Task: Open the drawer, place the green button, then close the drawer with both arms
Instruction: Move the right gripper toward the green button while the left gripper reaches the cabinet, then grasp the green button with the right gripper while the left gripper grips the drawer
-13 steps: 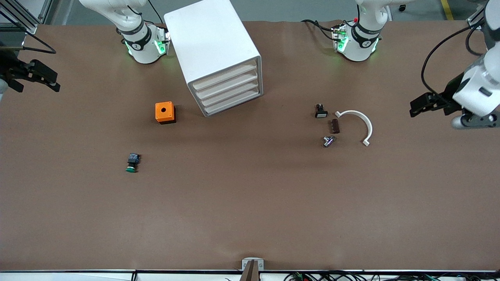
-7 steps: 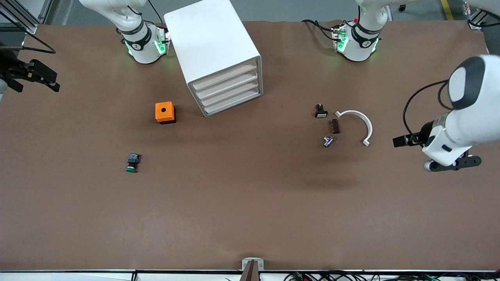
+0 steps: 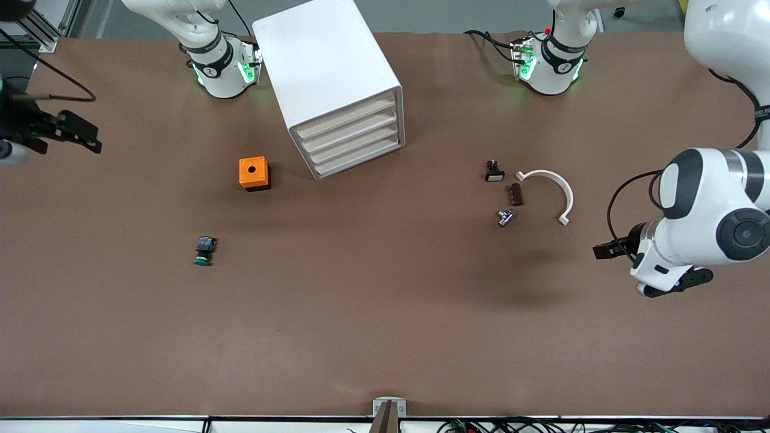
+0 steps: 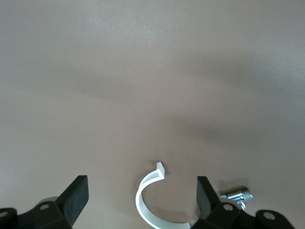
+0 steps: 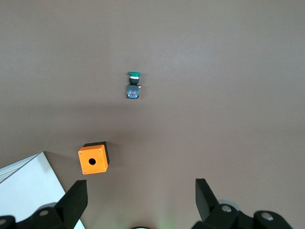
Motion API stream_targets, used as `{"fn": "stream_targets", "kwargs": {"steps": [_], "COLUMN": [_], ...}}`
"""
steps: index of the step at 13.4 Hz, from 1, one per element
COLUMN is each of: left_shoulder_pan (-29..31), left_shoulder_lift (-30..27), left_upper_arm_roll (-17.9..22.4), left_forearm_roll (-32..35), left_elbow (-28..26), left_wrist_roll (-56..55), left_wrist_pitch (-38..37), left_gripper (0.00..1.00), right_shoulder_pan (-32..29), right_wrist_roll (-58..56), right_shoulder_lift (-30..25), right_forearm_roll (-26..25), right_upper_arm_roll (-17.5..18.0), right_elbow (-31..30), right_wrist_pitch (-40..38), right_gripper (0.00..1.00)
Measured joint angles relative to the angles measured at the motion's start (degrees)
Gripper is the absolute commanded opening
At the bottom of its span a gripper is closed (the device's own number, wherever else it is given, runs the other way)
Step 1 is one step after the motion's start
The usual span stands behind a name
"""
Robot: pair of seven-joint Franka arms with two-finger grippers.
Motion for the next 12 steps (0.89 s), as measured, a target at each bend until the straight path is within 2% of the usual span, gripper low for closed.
{"fn": "stream_targets", "kwargs": {"steps": [3, 6, 12], "left_shoulder_pan": [-0.31, -2.81, -6.97], "left_shoulder_lift": [1.70, 3.30, 9.16], "left_upper_arm_roll": [0.03, -0.64, -1.25], "left_forearm_roll": [0.00, -0.24, -6.52], "left_elbow": [0.23, 0.23, 0.12], "left_wrist_roll": [-7.34, -22.52, -50.32], "left_wrist_pitch": [0.22, 0.15, -1.69], "left_gripper": [1.00, 1.00, 1.00], "right_shoulder_pan": [0.50, 1.69, 2.79], "right_wrist_roll": [-0.02, -0.01, 0.12], "right_shoulder_lift": [4.37, 9.00, 21.94], "right_forearm_roll": [-0.01, -0.02, -0.04], "right_upper_arm_roll": [0.10, 0.19, 0.06], "right_elbow": [0.79, 0.98, 0.89], "right_wrist_pitch": [3.15, 6.20, 10.49], "right_gripper": [1.00, 1.00, 1.00]}}
